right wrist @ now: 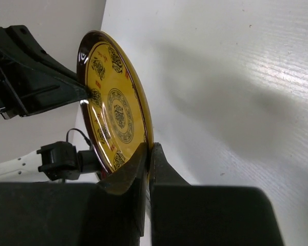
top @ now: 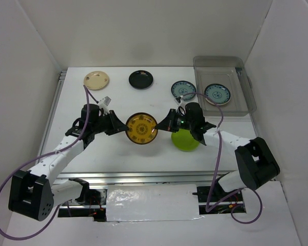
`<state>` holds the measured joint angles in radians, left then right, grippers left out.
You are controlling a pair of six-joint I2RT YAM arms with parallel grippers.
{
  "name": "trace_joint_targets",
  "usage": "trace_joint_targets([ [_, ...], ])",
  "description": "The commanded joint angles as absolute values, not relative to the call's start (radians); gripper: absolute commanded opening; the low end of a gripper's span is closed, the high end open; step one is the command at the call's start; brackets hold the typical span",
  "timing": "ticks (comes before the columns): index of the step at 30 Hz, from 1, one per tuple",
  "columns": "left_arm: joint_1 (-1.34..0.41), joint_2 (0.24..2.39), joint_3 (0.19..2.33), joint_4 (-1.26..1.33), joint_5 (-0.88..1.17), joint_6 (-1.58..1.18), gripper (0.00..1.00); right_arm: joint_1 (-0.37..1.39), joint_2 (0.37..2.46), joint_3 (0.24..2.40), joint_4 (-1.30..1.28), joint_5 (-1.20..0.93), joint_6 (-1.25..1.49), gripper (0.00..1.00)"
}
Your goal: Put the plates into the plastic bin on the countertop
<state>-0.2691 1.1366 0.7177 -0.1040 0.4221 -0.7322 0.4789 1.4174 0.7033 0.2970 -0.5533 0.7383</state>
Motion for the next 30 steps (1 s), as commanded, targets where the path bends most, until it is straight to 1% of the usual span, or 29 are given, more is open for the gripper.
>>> trace_joint_targets([
  [1, -0.268, 1.123, 0.732, -0.057, 0.479, -0.739, 0.23, 0.466, 1.414, 0.687, 0.449, -0.647, 0.808, 0.00],
  [2, -0.267, 1.123, 0.739, -0.063, 0.471, -0.741, 0.37, 0.460, 1.411, 0.684, 0.456, -0.650, 0.821, 0.00],
  [3, -0.267, 1.117, 0.744, -0.084, 0.456, -0.744, 0.56, 0.442, 1.399, 0.681, 0.453, -0.629, 0.831, 0.00],
  [4, -0.267, 1.114, 0.755, -0.101, 0.418, -0.749, 0.94, 0.431, 1.390, 0.678, 0.440, -0.609, 0.848, 0.00],
  [5, -0.265, 1.097, 0.762, -0.124, 0.387, -0.750, 0.99, 0.416, 1.367, 0.677, 0.398, -0.583, 0.856, 0.00],
  [6, -0.265, 1.086, 0.770, -0.180, 0.353, -0.755, 0.99, 0.375, 1.355, 0.681, 0.361, -0.510, 0.865, 0.00],
  [7, -0.265, 1.072, 0.782, -0.213, 0.263, -0.761, 0.99, 0.344, 1.342, 0.702, 0.315, -0.468, 0.865, 0.00],
  [8, -0.265, 1.036, 0.787, -0.245, 0.209, -0.767, 0.99, 0.315, 1.318, 0.716, 0.217, -0.422, 0.867, 0.00],
  [9, -0.265, 1.017, 0.791, -0.308, 0.152, -0.785, 0.99, 0.254, 1.307, 0.730, 0.172, -0.328, 0.871, 0.00],
  [10, -0.264, 0.999, 0.788, -0.333, 0.055, -0.793, 0.99, 0.218, 1.298, 0.762, 0.129, -0.286, 0.876, 0.00],
  [11, -0.264, 0.956, 0.787, -0.353, 0.013, -0.805, 0.99, 0.177, 1.284, 0.775, 0.067, -0.250, 0.880, 0.00],
  [12, -0.265, 0.937, 0.781, -0.365, 0.006, -0.822, 0.99, 0.135, 1.279, 0.790, 0.039, -0.221, 0.893, 0.00],
  [13, -0.268, 0.918, 0.753, -0.342, 0.005, -0.824, 0.99, 0.050, 1.276, 0.822, 0.011, -0.169, 0.905, 0.00],
  [15, -0.288, 0.887, 0.723, -0.289, 0.034, -0.831, 0.99, -0.035, 1.282, 0.866, -0.056, -0.108, 0.928, 0.00],
  [16, -0.325, 0.897, 0.704, -0.250, 0.047, -0.834, 0.99, -0.099, 1.301, 0.918, -0.087, -0.028, 0.937, 0.00],
  [19, -0.383, 0.958, 0.727, -0.224, 0.057, -0.825, 0.99, -0.200, 1.373, 1.038, -0.135, 0.049, 0.965, 0.00],
  [22, -0.480, 1.072, 0.756, -0.175, 0.074, -0.822, 0.99, -0.265, 1.556, 1.198, -0.217, 0.066, 0.937, 0.00],
  [26, -0.548, 1.153, 0.804, -0.132, 0.106, -0.822, 0.99, -0.305, 1.727, 1.417, -0.302, 0.038, 0.875, 0.00],
  [28, -0.574, 1.199, 0.827, -0.129, 0.098, -0.813, 0.99, -0.314, 1.810, 1.465, -0.334, 0.015, 0.859, 0.00],
  [30, -0.581, 1.232, 0.850, -0.098, 0.115, -0.801, 0.99, -0.314, 1.850, 1.511, -0.351, 0.018, 0.847, 0.00],
])
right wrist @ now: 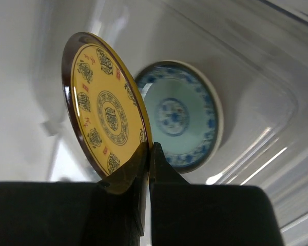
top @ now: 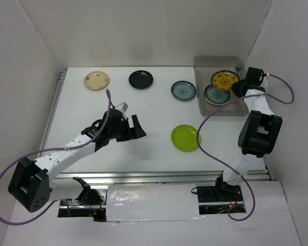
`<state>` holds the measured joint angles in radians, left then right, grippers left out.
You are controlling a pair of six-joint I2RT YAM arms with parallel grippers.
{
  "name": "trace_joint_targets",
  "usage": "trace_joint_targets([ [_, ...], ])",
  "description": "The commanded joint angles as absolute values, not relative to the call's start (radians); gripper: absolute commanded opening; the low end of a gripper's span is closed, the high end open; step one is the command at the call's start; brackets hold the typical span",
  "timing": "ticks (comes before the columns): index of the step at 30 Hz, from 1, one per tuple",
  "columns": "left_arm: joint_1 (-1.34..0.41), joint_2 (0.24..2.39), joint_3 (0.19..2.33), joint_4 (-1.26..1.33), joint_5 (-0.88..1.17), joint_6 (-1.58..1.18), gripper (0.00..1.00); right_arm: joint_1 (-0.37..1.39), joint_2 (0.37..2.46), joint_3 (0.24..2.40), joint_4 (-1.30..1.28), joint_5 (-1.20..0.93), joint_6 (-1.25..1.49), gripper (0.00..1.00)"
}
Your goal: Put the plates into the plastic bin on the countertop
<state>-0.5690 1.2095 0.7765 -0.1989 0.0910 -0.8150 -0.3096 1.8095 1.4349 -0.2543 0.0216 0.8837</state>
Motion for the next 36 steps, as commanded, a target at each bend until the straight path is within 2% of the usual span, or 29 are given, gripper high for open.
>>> trace_joint_targets([
  [1, -0.584, 1.273, 0.856, -0.083, 0.127, -0.799, 0.99, -0.314, 1.879, 1.514, -0.351, 0.020, 0.845, 0.00],
  [6, -0.610, 1.405, 0.916, -0.026, 0.179, -0.793, 0.99, -0.316, 1.901, 1.476, -0.305, 0.011, 0.857, 0.01],
  [8, -0.632, 1.457, 0.942, -0.015, 0.176, -0.789, 0.99, -0.316, 1.905, 1.474, -0.298, 0.005, 0.851, 0.08],
  [9, -0.640, 1.476, 0.954, -0.012, 0.172, -0.787, 0.99, -0.314, 1.907, 1.474, -0.304, 0.005, 0.851, 0.32],
  [10, -0.652, 1.512, 0.965, -0.009, 0.169, -0.787, 0.99, -0.314, 1.896, 1.471, -0.308, -0.030, 0.850, 0.52],
  [13, -0.675, 1.589, 1.014, 0.032, 0.158, -0.788, 0.99, -0.296, 1.780, 1.404, -0.293, -0.003, 0.847, 0.81],
  [14, -0.678, 1.612, 1.025, 0.046, 0.158, -0.799, 0.99, -0.287, 1.731, 1.373, -0.275, 0.021, 0.842, 0.86],
  [15, -0.681, 1.635, 1.049, 0.060, 0.161, -0.805, 0.99, -0.278, 1.638, 1.303, -0.265, 0.038, 0.839, 1.00],
  [20, -0.709, 1.856, 1.167, 0.113, 0.155, -0.856, 0.99, -0.218, 1.441, 1.149, -0.290, 0.019, 0.799, 1.00],
  [24, -0.732, 2.000, 1.239, 0.130, 0.143, -0.868, 0.99, -0.115, 1.200, 0.997, -0.250, -0.024, 0.749, 1.00],
  [27, -0.742, 2.072, 1.301, 0.114, 0.130, -0.874, 0.92, -0.034, 1.056, 0.910, -0.218, -0.075, 0.732, 1.00],
  [28, -0.745, 2.085, 1.322, 0.100, 0.123, -0.879, 0.84, -0.017, 1.025, 0.835, -0.212, -0.086, 0.733, 1.00],
  [30, -0.756, 2.105, 1.328, 0.086, 0.095, -0.884, 0.77, 0.023, 0.933, 0.796, -0.216, -0.107, 0.735, 1.00],
  [32, -0.759, 2.108, 1.316, 0.089, 0.078, -0.888, 0.64, 0.044, 0.849, 0.741, -0.221, -0.106, 0.736, 1.00],
  [36, -0.764, 2.109, 1.289, 0.113, 0.071, -0.896, 0.55, 0.057, 0.740, 0.661, -0.225, -0.117, 0.749, 1.00],
])
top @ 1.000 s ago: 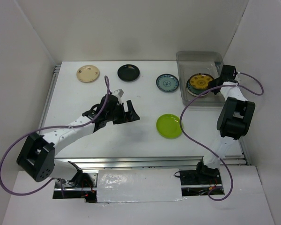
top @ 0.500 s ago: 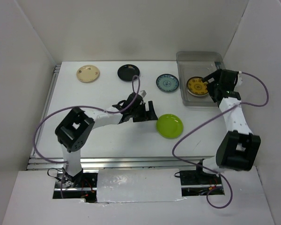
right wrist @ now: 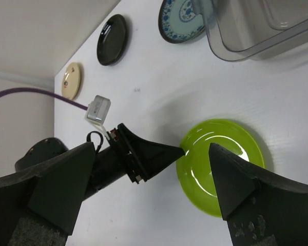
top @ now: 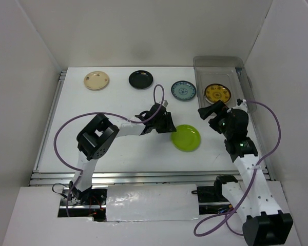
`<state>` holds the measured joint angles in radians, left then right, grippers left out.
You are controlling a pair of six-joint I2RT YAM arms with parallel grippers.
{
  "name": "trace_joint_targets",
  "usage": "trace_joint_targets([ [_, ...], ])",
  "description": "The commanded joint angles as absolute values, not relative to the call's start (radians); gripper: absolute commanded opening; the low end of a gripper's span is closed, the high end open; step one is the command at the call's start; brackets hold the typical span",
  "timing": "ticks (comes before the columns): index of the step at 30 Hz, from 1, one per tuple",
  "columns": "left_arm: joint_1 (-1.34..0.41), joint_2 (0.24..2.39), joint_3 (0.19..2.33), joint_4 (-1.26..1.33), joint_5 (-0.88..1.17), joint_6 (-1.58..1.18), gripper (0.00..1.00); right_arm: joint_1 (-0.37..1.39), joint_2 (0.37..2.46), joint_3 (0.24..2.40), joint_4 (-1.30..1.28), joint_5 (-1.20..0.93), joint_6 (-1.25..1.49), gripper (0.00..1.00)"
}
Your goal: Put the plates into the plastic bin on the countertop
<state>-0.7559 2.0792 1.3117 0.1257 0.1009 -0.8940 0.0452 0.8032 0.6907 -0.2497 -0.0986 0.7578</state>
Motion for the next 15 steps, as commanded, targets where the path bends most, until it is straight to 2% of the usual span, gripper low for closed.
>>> trace_joint_targets([
  [1, -0.765, 2.109, 1.279, 0.121, 0.081, -0.896, 0.50, 0.055, 0.727, 0.641, -0.229, -0.120, 0.747, 1.00],
  [3, -0.765, 2.117, 1.273, 0.143, 0.097, -0.897, 0.43, 0.057, 0.701, 0.626, -0.242, -0.150, 0.744, 1.00],
  [7, -0.765, 2.108, 1.250, 0.152, 0.112, -0.894, 0.00, 0.060, 0.689, 0.553, -0.224, -0.207, 0.736, 1.00],
  [10, -0.764, 2.016, 1.174, 0.138, 0.078, -0.910, 0.00, 0.063, 0.712, 0.511, -0.201, -0.257, 0.709, 1.00],
  [15, -0.724, 1.743, 1.028, 0.061, -0.009, -0.902, 0.00, 0.104, 0.776, 0.462, -0.126, -0.311, 0.628, 1.00],
])
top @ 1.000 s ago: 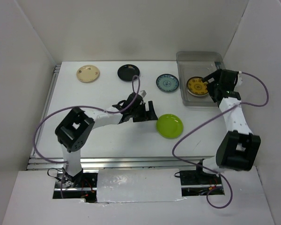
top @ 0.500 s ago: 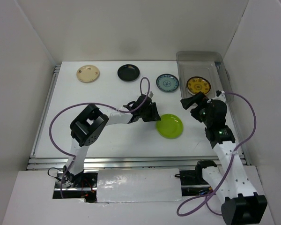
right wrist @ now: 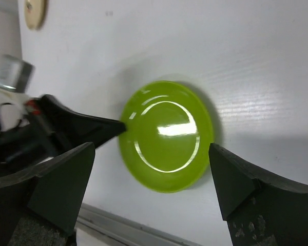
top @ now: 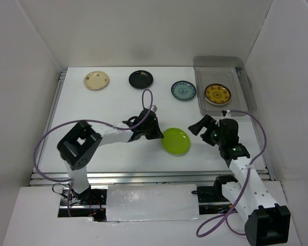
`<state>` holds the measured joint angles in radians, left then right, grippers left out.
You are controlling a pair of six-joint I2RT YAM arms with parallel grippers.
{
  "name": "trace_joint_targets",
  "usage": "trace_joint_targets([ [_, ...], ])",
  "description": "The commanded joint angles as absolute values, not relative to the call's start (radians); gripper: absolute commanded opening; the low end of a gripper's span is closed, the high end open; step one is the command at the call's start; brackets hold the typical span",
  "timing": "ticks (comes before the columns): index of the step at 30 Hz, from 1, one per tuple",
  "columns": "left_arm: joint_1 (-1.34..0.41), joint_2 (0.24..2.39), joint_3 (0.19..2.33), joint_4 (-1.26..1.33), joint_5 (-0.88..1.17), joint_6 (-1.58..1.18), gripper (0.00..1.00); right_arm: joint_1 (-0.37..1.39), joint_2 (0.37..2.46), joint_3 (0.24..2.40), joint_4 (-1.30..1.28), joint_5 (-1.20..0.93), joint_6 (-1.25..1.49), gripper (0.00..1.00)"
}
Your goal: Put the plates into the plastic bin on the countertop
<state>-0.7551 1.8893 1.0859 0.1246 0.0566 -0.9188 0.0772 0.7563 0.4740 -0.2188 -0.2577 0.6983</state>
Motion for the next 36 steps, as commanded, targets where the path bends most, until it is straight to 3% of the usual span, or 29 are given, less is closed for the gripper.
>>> trace_joint_targets([
  [1, -0.713, 1.711, 1.013, 0.063, 0.027, -0.891, 0.00, 0.113, 0.781, 0.459, -0.121, -0.305, 0.621, 1.00],
  [8, -0.649, 1.444, 0.968, -0.069, 0.106, -0.807, 0.00, 0.182, 0.867, 0.434, -0.005, -0.429, 0.577, 0.94],
  [17, -0.595, 1.321, 0.971, -0.130, 0.205, -0.781, 0.00, 0.236, 0.966, 0.379, 0.250, -0.666, 0.663, 0.70],
  [19, -0.588, 1.316, 0.965, -0.120, 0.235, -0.784, 0.00, 0.245, 0.973, 0.377, 0.267, -0.681, 0.670, 0.45],
  [21, -0.577, 1.313, 0.956, -0.115, 0.248, -0.785, 0.00, 0.247, 0.973, 0.371, 0.296, -0.681, 0.693, 0.08],
  [28, -0.557, 1.330, 0.951, -0.104, 0.288, -0.795, 0.02, 0.233, 0.986, 0.388, 0.351, -0.667, 0.772, 0.00],
  [30, -0.551, 1.319, 0.956, -0.123, 0.270, -0.799, 0.27, 0.216, 0.995, 0.413, 0.324, -0.629, 0.796, 0.00],
  [31, -0.539, 1.315, 0.959, -0.141, 0.253, -0.805, 0.45, 0.204, 1.002, 0.420, 0.319, -0.620, 0.805, 0.00],
  [32, -0.532, 1.309, 0.963, -0.176, 0.217, -0.821, 0.74, 0.180, 1.005, 0.439, 0.302, -0.598, 0.824, 0.00],
  [33, -0.525, 1.286, 0.962, -0.186, 0.200, -0.822, 0.97, 0.167, 1.014, 0.446, 0.298, -0.595, 0.833, 0.00],
  [36, -0.480, 1.229, 0.956, -0.239, 0.123, -0.851, 0.99, 0.106, 1.040, 0.477, 0.293, -0.581, 0.868, 0.00],
])
